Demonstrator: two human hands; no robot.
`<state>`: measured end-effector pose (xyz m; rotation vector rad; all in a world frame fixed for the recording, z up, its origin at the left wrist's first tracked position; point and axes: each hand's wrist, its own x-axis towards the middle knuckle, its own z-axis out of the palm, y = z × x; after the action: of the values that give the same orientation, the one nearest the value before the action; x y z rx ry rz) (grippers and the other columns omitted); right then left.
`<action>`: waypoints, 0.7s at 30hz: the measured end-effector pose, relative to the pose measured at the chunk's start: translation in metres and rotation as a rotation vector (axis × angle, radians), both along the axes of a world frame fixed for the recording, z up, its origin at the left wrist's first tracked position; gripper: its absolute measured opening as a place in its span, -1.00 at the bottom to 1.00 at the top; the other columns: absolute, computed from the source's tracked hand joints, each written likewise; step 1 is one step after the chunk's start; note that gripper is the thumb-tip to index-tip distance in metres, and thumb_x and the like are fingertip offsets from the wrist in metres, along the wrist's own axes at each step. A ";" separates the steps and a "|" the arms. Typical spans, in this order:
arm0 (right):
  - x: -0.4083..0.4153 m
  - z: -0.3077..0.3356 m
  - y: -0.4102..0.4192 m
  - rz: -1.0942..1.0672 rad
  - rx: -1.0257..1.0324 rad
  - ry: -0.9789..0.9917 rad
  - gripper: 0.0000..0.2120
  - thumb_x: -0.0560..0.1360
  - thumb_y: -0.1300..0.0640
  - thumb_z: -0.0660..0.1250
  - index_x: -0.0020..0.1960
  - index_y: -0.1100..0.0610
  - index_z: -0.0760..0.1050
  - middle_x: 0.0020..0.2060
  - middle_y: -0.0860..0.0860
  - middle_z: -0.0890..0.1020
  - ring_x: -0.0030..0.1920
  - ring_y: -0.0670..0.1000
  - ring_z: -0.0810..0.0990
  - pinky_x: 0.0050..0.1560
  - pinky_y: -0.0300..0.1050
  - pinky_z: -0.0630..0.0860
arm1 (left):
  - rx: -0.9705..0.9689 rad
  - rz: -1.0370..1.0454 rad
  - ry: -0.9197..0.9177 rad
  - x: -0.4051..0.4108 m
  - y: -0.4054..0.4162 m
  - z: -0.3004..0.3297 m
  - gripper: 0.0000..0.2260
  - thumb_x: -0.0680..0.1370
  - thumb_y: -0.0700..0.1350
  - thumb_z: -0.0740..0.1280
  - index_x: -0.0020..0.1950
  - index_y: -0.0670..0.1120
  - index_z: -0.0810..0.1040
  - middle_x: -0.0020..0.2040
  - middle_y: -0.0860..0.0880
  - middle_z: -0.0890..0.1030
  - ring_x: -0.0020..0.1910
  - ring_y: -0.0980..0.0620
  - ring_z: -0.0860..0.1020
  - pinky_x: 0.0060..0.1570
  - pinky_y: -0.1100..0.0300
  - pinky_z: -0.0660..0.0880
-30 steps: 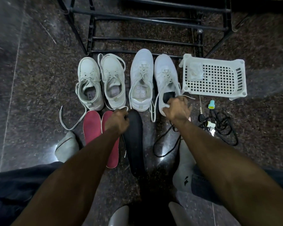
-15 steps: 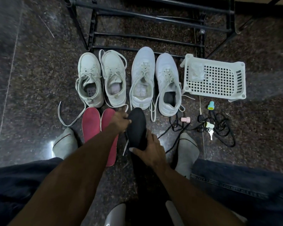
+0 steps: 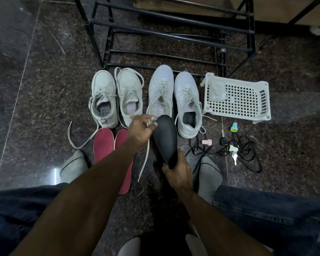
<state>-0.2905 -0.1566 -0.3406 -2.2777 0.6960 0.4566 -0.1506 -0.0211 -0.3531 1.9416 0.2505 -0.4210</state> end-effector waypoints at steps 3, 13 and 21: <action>0.003 0.002 -0.002 -0.062 -0.019 -0.038 -0.39 0.37 -0.02 0.39 0.39 -0.01 0.30 0.17 0.09 0.59 0.13 0.20 0.55 0.04 -0.01 0.47 | 0.276 -0.299 -0.212 0.007 -0.007 0.001 -0.68 0.59 -0.05 0.28 0.35 -0.01 0.51 0.33 -0.01 0.44 0.29 -0.06 0.44 0.25 0.01 0.43; 0.008 0.005 -0.020 -0.221 -0.024 -0.018 -0.57 0.36 0.05 0.38 0.15 0.08 0.30 -0.05 0.15 0.61 -0.03 0.25 0.58 -0.07 0.02 0.51 | 0.434 -0.424 -0.079 -0.005 -0.012 0.014 -0.65 0.67 0.01 0.07 0.09 -0.17 0.56 0.12 -0.17 0.56 0.09 -0.17 0.53 0.01 0.06 0.40; 0.022 0.017 -0.020 -0.225 0.100 -0.072 -0.54 0.35 0.08 0.36 0.10 0.00 0.16 -0.03 0.10 0.57 -0.04 0.21 0.57 -0.02 0.02 0.53 | 0.511 -0.458 -0.060 -0.063 0.001 0.017 -0.86 0.53 -0.07 0.30 -0.10 0.01 0.66 -0.13 -0.04 0.69 -0.13 -0.11 0.64 -0.26 0.22 0.37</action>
<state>-0.2680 -0.1761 -0.3237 -2.0819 0.8616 0.2942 -0.2136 -0.0199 -0.3359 2.5179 -0.1504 -0.6406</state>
